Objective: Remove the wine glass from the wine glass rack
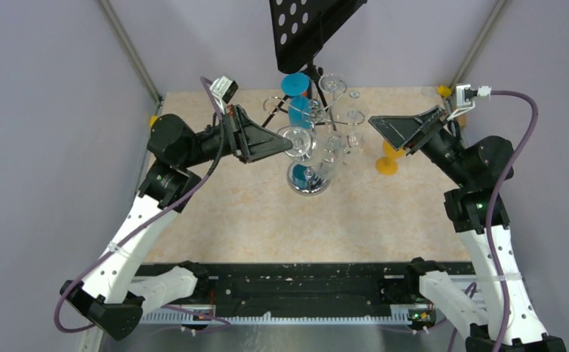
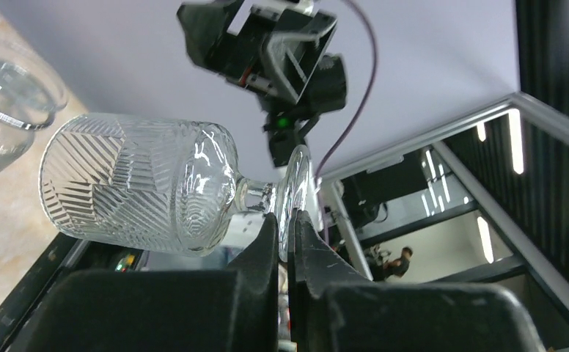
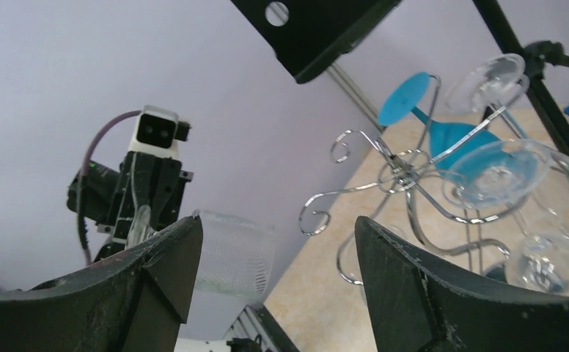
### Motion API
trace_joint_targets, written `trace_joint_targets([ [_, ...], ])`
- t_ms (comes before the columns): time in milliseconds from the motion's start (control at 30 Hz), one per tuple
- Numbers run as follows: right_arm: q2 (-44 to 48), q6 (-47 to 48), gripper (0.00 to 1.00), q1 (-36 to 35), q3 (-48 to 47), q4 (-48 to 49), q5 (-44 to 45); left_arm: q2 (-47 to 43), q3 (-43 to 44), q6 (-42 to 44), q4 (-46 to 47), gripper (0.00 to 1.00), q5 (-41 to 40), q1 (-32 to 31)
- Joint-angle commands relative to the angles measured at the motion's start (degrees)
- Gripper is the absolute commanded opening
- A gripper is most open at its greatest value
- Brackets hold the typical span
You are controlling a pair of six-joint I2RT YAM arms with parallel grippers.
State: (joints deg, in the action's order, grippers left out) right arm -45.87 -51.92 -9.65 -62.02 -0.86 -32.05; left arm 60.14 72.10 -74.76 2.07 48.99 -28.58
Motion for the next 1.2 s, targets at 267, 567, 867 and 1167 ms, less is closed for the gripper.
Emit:
trace_joint_targets([
  [267,-2.78,-15.49,0.8,-10.63,3.19,25.76,0.53,5.18,3.16,-19.91,34.22,0.0,-15.41,-3.38],
  [567,-6.21,-15.32,0.8,-15.39,1.87,30.82,0.89,7.46,3.19,-25.53,45.59,0.0,-20.34,-6.14],
  [867,-10.06,-18.98,0.73,-15.86,0.13,41.8,-2.19,9.1,3.56,-27.81,48.61,0.0,-20.2,-7.37],
  [1167,-14.02,-25.74,0.44,-16.41,-1.94,57.96,-5.81,13.13,0.99,-38.3,61.04,0.0,-23.26,-7.77],
])
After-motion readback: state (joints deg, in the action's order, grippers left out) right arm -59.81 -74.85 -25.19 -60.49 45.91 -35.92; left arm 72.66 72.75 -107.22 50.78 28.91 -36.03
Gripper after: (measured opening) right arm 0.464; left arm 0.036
